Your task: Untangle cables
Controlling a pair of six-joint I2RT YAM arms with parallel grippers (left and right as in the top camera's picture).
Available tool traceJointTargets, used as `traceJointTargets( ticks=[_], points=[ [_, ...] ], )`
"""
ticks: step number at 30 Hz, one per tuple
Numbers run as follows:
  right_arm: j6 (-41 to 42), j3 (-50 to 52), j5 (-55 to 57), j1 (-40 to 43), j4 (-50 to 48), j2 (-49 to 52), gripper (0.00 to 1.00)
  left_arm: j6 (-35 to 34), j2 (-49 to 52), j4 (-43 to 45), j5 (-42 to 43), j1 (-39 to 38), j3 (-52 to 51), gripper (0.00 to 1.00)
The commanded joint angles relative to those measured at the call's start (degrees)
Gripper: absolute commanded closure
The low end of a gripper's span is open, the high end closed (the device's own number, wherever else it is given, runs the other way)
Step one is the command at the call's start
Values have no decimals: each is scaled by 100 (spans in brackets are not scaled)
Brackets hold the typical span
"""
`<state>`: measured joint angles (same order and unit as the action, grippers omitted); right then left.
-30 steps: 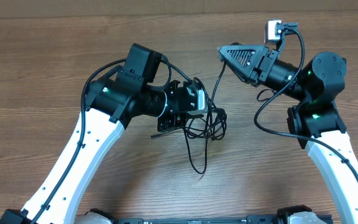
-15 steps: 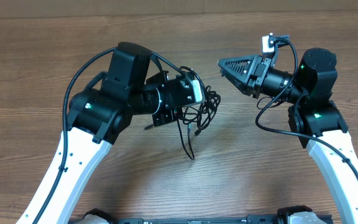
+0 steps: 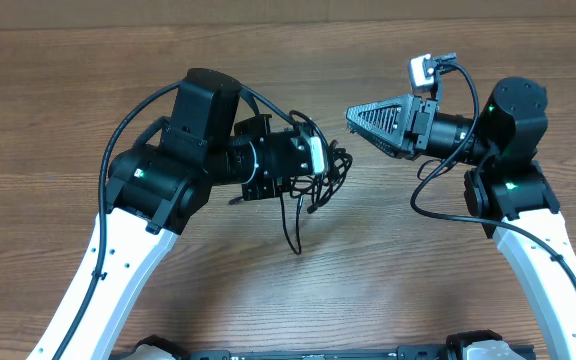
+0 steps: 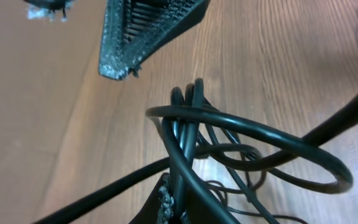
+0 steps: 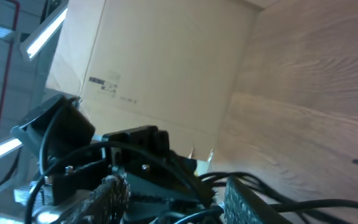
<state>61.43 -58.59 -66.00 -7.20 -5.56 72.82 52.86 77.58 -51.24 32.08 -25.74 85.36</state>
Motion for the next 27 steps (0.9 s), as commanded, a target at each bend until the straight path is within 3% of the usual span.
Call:
traceJointTargets(
  ticks=[1,8,11,16,20,27],
  points=[
    [540,-68,-164,13,-208,-4,50,398,-109,214,157,20,31,96],
    [704,-68,-426,2,-297,-4,49,422,-52,730,391,20,31,96],
    [1191,-68,-509,4,-332,-4,49,446,31,739,363,20,28,96],
    [1401,-68,-619,4,-688,-4,24,776,278,734,-208,22,28,96],
    [1532,-68,-616,4,-680,-4,23,-492,531,505,-1207,22,28,96],
    [1530,-68,-612,11,-675,-4,23,-2594,651,-291,-1523,22,28,96]
  ],
)
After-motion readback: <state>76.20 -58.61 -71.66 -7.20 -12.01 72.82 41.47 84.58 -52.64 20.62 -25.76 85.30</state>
